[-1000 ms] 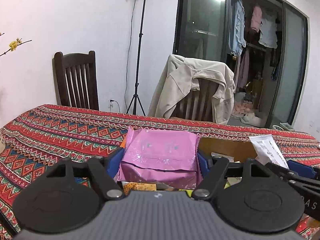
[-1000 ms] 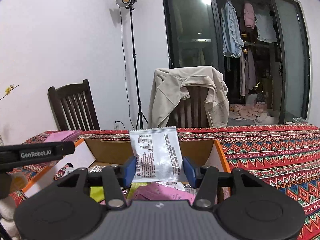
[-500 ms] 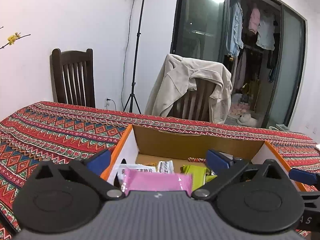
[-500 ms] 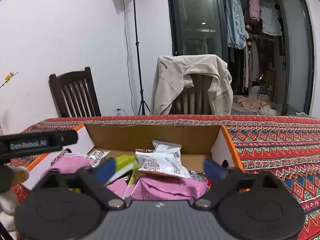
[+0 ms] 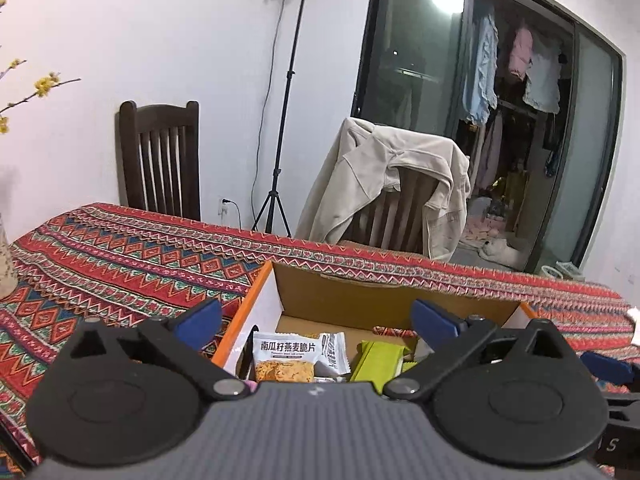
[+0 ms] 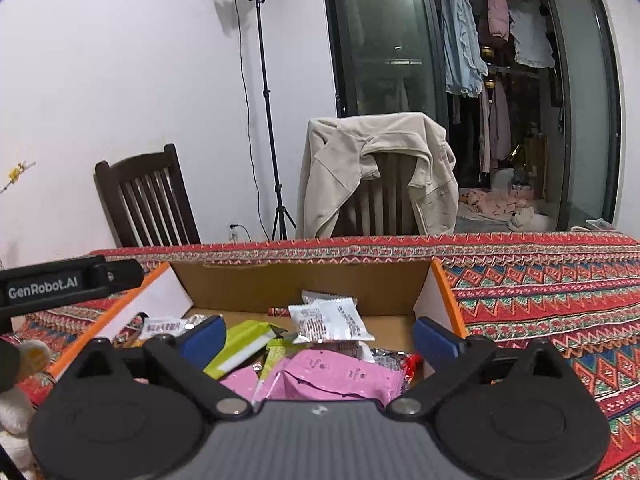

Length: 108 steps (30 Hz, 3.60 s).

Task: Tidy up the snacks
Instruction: 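Withdraw both tools from the box toward the last packets, then grasp the white packet with the right tool while the left grasps the biscuit packet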

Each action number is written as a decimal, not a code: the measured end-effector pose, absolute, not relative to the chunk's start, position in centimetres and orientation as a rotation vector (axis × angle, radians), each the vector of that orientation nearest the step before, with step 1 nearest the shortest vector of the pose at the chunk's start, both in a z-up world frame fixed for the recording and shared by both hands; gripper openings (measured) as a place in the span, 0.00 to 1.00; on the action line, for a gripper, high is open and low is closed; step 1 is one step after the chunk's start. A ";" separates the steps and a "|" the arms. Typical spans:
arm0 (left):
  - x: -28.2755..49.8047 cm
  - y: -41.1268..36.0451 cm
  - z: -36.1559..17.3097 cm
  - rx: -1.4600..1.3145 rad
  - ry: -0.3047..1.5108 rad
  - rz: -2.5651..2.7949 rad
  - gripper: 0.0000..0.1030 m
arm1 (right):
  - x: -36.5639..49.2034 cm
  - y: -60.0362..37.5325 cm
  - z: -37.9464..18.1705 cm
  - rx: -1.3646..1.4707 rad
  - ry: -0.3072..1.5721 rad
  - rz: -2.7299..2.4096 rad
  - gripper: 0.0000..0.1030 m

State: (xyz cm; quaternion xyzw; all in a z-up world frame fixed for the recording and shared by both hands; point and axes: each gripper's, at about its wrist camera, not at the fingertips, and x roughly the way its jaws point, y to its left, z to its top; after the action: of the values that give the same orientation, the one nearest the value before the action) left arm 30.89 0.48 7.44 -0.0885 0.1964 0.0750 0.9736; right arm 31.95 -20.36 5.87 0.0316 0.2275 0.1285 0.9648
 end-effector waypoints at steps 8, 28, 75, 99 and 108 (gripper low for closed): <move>27.6 0.7 9.3 -0.182 0.428 0.114 1.00 | 29.3 -21.5 7.5 0.053 0.488 0.238 0.98; 20.9 3.3 2.7 -0.137 0.577 0.077 1.00 | 24.0 -21.8 1.6 -0.081 0.690 0.263 0.99; 22.4 4.9 0.0 -0.191 0.646 0.089 1.00 | 22.7 -21.8 0.8 -0.085 0.608 0.260 0.43; 26.8 -8.6 -2.1 0.016 0.783 0.028 1.00 | 23.7 -28.3 -0.8 0.022 0.641 0.170 0.43; 26.8 -9.0 -3.2 0.004 0.758 0.037 1.00 | 23.6 -28.1 -0.8 0.023 0.644 0.182 0.43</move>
State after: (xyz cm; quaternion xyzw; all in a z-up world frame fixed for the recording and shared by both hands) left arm 26.85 -8.98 -3.18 0.0018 0.3702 0.0178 0.9288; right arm 23.57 -28.13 -0.82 0.0114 0.3161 0.0893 0.9445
